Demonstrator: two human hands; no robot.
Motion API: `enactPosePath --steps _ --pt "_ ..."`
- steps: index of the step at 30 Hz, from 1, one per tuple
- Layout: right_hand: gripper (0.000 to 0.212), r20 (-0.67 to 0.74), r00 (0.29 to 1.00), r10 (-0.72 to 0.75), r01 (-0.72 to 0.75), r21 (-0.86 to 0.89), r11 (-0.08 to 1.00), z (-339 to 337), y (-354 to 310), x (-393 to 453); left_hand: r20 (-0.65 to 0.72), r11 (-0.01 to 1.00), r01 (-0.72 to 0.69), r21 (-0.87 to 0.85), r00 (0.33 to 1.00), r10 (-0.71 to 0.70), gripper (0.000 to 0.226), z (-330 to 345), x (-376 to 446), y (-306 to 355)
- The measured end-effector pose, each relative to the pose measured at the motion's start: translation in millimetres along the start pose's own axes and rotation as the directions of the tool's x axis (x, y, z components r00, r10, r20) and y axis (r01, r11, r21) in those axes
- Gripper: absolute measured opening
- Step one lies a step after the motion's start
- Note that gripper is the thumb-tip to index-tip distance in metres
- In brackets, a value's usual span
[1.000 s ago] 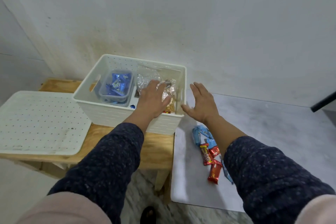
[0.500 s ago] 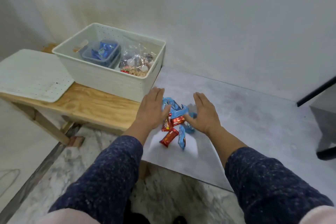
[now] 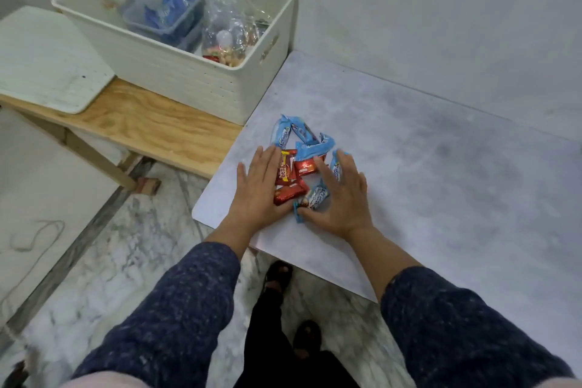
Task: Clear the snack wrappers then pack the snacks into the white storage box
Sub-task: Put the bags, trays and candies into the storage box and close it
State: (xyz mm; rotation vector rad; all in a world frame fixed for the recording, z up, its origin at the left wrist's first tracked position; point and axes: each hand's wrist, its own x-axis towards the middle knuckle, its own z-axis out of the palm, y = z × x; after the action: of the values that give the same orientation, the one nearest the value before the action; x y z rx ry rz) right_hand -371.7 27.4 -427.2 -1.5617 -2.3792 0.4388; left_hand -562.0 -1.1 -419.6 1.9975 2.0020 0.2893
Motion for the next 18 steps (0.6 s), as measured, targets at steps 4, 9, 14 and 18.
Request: enactPosePath --steps 4,9,14,18 --pt "0.103 0.024 0.999 -0.032 0.032 0.0 0.999 -5.2 5.9 29.1 0.073 0.996 -0.086 0.015 0.994 0.084 0.112 -19.0 35.8 -10.1" --pt "0.114 0.172 0.985 -0.031 0.032 -0.003 0.999 -13.6 17.2 70.6 0.244 0.952 -0.275 0.133 0.94 0.238 0.121 -36.4 96.3 -22.7" --pt "0.107 0.199 0.98 -0.021 0.026 -0.022 0.999 -7.3 22.2 95.0 0.284 0.931 -0.36 0.063 0.901 0.329 0.107 -26.8 129.9 -37.1" --pt "0.08 0.001 0.998 -0.058 0.058 0.033 0.998 6.7 25.7 98.7 0.164 0.936 -0.35 0.026 0.926 0.341 0.075 -17.8 128.3 -44.5"
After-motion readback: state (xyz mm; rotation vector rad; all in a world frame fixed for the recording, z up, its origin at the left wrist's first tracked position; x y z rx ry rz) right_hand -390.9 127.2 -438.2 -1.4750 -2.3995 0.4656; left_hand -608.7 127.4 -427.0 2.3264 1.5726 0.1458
